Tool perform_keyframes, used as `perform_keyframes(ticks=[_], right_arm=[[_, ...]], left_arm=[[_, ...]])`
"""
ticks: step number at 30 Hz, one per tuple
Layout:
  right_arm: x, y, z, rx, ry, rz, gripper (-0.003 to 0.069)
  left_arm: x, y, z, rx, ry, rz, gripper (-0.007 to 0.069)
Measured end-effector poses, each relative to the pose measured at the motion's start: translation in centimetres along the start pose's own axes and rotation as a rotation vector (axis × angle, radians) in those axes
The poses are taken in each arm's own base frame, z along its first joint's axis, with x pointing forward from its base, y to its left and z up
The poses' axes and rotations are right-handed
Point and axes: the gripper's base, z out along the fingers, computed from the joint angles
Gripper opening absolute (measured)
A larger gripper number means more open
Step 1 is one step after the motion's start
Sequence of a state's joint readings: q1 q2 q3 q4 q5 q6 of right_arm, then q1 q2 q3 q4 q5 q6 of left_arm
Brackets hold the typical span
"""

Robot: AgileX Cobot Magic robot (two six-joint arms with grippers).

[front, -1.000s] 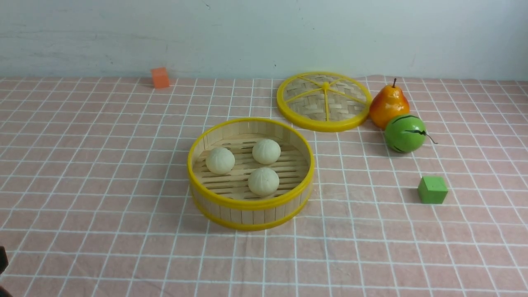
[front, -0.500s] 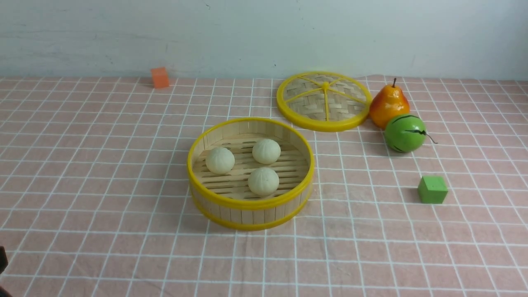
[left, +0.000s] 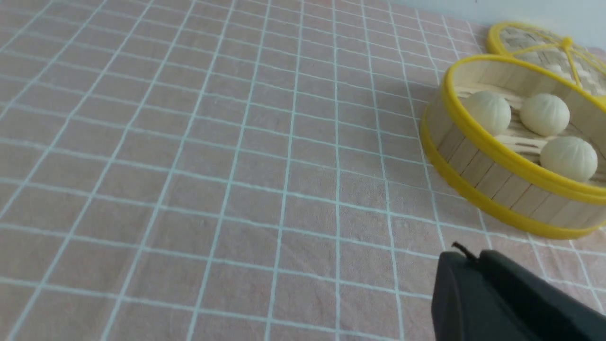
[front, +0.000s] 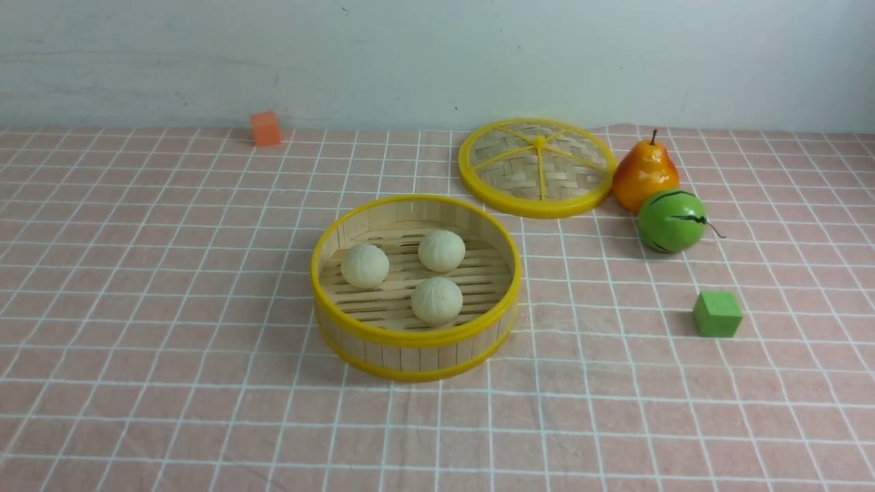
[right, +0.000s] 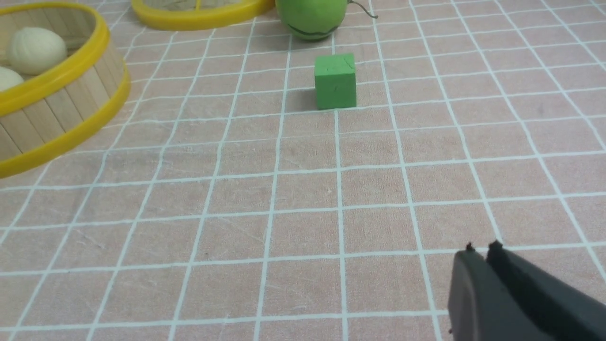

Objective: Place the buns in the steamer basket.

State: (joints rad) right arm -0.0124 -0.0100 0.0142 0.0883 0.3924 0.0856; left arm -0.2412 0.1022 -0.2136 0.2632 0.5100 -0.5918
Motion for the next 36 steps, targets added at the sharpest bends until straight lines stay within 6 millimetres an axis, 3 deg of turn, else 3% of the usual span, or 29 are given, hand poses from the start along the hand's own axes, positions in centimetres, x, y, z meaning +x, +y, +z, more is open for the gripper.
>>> perform_keyframes(ticks=[3,10,18,36], right_arm=[[0.0,0.0,0.0,0.001,0.001,0.003,0.0038],[0.0,0.0,0.0,0.002,0.001,0.003,0.0047],[0.0,0.0,0.0,0.002,0.001,0.003,0.0059],[0.0,0.0,0.0,0.002,0.001,0.004,0.0087]], left_arm=[[2.2,0.5,0.2,0.003,-0.056,-0.007,-0.0014],[5.6,1.5,1.9,-0.026,-0.03,0.09,-0.0014],[6.1,1.6,1.9,-0.033,0.026,0.189,-0.0014],[6.2,1.6,1.9,-0.034,0.028,0.2,-0.0014]])
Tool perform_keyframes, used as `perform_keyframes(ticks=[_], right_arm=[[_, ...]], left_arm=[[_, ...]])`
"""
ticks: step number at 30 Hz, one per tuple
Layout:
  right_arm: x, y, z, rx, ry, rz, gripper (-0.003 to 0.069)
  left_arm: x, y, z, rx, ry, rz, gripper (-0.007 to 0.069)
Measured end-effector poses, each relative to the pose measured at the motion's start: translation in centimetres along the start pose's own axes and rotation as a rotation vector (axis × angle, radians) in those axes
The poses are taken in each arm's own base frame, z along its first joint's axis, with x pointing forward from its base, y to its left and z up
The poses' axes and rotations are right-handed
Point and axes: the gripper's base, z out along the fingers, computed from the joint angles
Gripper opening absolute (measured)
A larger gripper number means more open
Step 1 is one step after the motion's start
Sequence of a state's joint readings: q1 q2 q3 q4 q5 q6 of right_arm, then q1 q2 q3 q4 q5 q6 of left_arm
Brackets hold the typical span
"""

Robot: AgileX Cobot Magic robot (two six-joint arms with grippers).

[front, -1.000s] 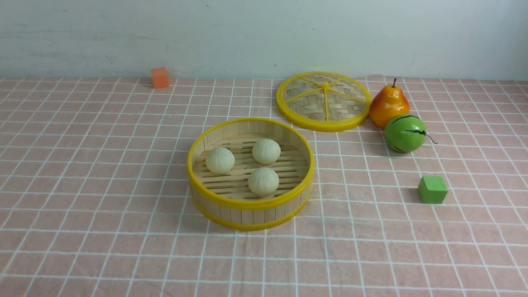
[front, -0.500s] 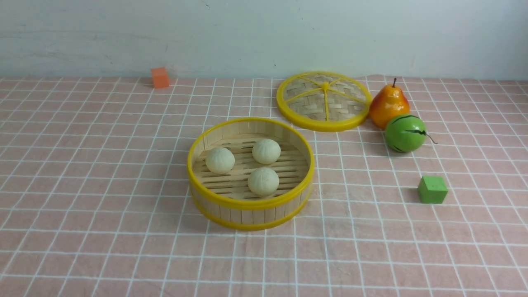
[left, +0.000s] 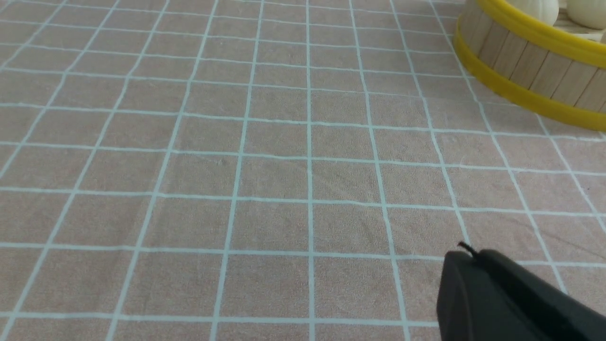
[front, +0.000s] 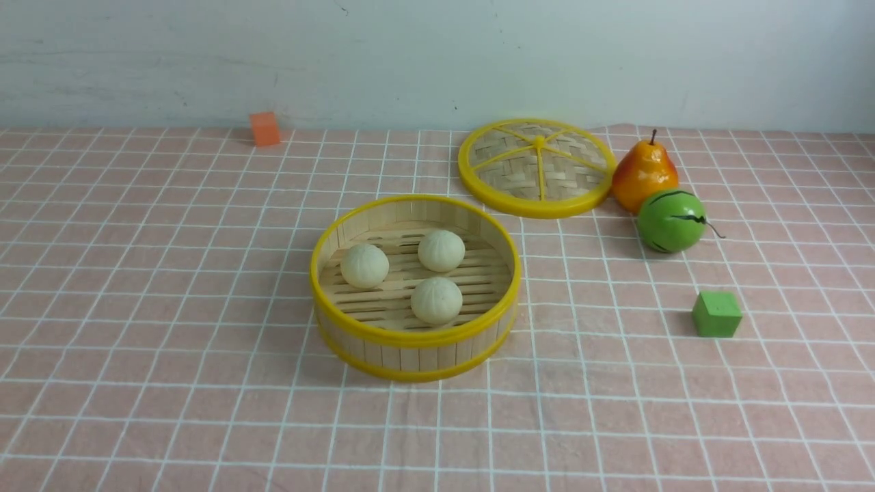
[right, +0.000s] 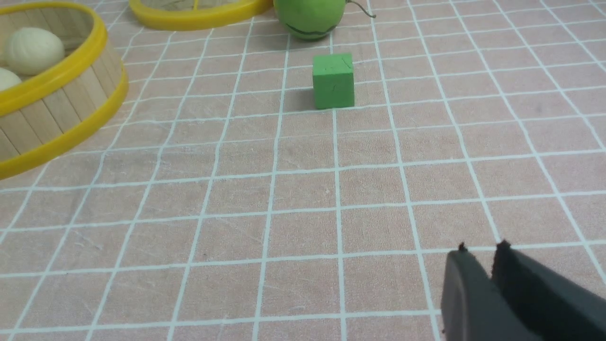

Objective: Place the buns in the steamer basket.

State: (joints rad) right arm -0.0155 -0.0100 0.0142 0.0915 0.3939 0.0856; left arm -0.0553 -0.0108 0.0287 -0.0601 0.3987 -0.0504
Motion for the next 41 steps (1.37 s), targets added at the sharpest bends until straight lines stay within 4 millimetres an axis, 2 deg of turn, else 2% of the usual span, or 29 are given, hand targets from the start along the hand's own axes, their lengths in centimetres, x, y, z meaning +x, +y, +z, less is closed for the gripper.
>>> perform_keyframes(ticks=[41], right_arm=[[0.0,0.0,0.0,0.0,0.0,0.0,0.0136]], left_arm=[[0.0,0.0,0.0,0.0,0.0,0.0,-0.0013]])
